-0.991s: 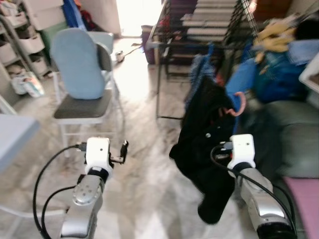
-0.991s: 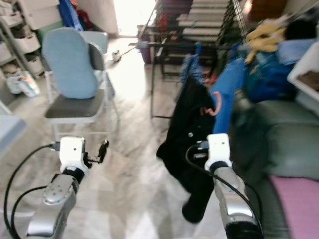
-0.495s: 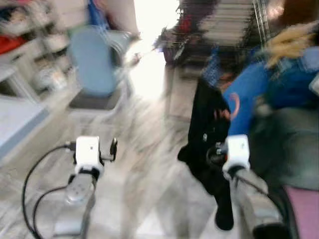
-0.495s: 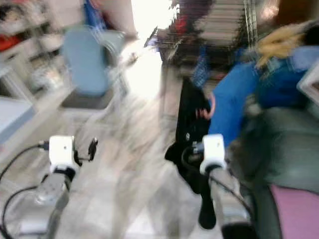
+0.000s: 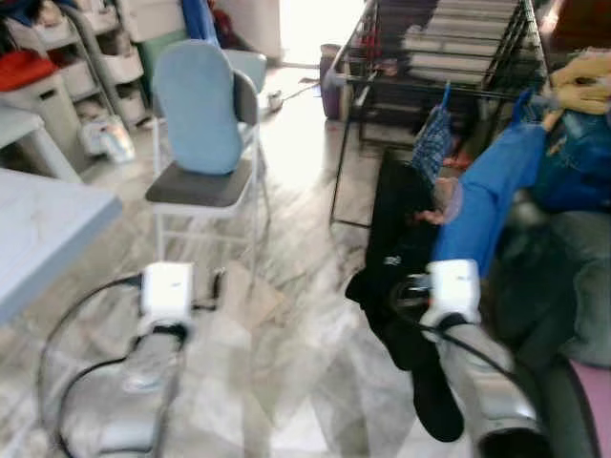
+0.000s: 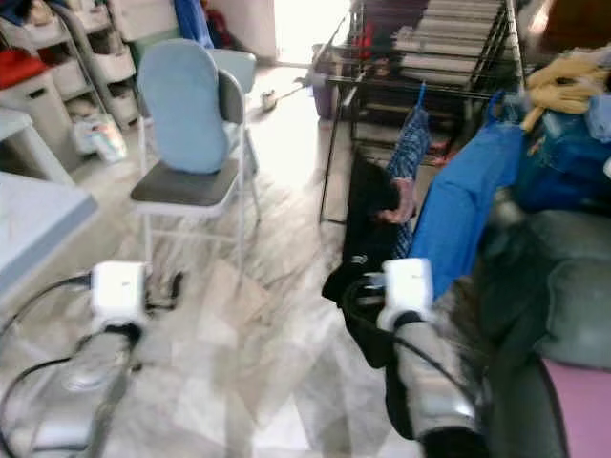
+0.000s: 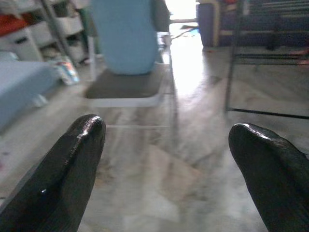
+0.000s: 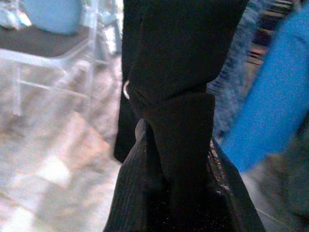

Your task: Hang hanger

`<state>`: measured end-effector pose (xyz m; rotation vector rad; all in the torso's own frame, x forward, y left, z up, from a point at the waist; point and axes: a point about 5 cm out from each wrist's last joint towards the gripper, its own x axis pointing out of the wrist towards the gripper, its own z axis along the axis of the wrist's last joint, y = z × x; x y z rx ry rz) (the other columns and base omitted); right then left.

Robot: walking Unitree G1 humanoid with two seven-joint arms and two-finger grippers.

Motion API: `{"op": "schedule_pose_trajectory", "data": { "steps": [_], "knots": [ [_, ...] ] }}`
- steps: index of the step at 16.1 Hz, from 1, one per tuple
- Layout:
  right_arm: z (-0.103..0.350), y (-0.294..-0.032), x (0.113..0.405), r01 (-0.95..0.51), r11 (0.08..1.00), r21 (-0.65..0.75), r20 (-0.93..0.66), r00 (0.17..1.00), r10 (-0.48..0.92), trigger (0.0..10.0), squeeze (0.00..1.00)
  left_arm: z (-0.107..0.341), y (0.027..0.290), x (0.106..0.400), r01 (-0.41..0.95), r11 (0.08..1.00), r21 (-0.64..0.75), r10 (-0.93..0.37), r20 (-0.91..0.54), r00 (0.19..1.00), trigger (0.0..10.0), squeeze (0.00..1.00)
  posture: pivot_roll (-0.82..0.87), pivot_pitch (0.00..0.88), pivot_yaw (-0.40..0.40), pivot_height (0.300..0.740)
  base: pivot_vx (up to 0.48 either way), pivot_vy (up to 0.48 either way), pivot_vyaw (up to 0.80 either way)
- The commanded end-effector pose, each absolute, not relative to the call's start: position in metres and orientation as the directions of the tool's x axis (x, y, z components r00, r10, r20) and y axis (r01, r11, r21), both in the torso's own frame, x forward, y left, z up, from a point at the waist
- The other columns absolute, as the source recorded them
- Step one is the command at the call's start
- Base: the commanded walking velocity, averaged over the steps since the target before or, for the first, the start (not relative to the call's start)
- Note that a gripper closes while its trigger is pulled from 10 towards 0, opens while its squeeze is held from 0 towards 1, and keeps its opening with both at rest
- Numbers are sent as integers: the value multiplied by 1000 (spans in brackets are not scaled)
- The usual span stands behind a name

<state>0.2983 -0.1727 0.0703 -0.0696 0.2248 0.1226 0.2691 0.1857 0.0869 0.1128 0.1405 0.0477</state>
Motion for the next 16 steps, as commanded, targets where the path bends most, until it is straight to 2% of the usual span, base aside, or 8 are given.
{"op": "schedule_pose_trajectory", "data": {
  "steps": [1,4,10,14,16],
  "knots": [
    [86,-177,303,-117,990,-73,-159,982,104,10000,0,89,182,270,-38,992,119,53,-127,990,10000,0,-70,7,43,740,0,0,0],
    [90,-176,305,-120,990,-75,-149,983,108,10000,0,90,180,271,-29,992,120,44,-122,992,10000,0,-70,7,43,740,0,0,188],
    [97,-166,306,-165,985,-39,-121,980,159,10000,0,93,177,272,-11,989,149,28,-115,993,10000,0,-69,11,48,740,0,0,800],
    [121,-139,309,-283,959,37,-42,958,284,10000,0,91,180,272,-10,984,176,32,-119,992,10000,0,-70,12,51,740,0,0,800],
    [121,-140,311,-283,958,35,-44,958,285,10000,0,91,179,272,1,984,181,21,-119,993,10000,0,-66,11,49,740,0,0,800]
  ]
}}
